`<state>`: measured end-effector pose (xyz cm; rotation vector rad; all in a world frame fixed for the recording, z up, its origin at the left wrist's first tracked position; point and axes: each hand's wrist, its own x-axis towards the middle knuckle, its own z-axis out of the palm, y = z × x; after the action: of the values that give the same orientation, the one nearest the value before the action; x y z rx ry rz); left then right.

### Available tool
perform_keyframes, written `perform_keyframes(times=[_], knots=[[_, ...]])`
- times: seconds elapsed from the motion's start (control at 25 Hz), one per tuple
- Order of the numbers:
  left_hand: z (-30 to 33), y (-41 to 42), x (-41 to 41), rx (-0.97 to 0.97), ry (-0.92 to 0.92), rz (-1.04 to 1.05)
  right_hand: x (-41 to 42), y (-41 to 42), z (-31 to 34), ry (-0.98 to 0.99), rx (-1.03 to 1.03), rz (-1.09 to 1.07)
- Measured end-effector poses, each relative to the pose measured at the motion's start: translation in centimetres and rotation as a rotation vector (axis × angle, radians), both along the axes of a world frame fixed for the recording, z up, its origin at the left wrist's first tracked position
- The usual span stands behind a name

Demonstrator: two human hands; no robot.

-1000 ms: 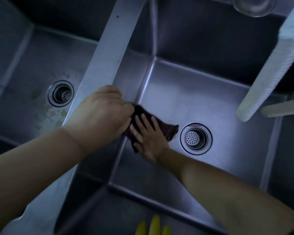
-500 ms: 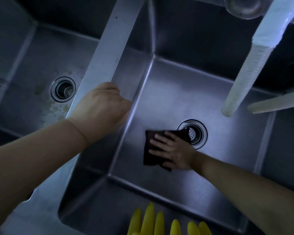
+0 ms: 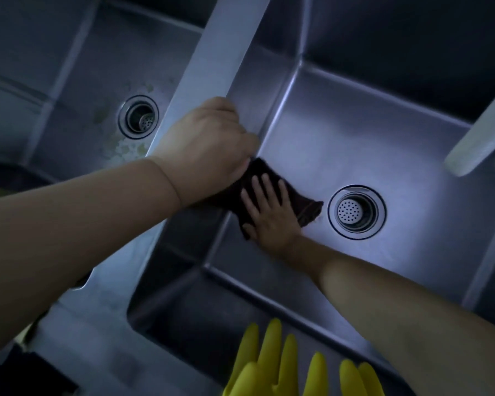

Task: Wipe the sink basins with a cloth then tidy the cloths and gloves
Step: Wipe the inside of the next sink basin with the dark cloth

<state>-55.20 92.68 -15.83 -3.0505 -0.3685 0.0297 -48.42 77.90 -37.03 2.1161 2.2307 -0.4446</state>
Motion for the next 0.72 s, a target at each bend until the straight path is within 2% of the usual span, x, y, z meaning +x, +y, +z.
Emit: perform_keyframes(times=[0.16, 0.32, 0.48, 0.72], knots=[[-0.1, -0.2, -0.2, 0.016, 0.030, 0.033, -3.3, -4.3, 0.4, -0.017, -0.002, 0.404], [-0.3, -0.2, 0.1, 0.060, 0.100, 0.068, -1.9, -6.7, 1.0, -0.013, 0.078, 0.580], [0.2, -0.6, 0.4, 0.090, 0.105, 0.056, 1.7, -11.9, 1.1, 0.027, 0.087, 0.612], [0.7, -0.9, 0.6, 0.044, 0.210, 0.087, 8.0, -21.2, 2.2, -0.059, 0.020, 0.493]])
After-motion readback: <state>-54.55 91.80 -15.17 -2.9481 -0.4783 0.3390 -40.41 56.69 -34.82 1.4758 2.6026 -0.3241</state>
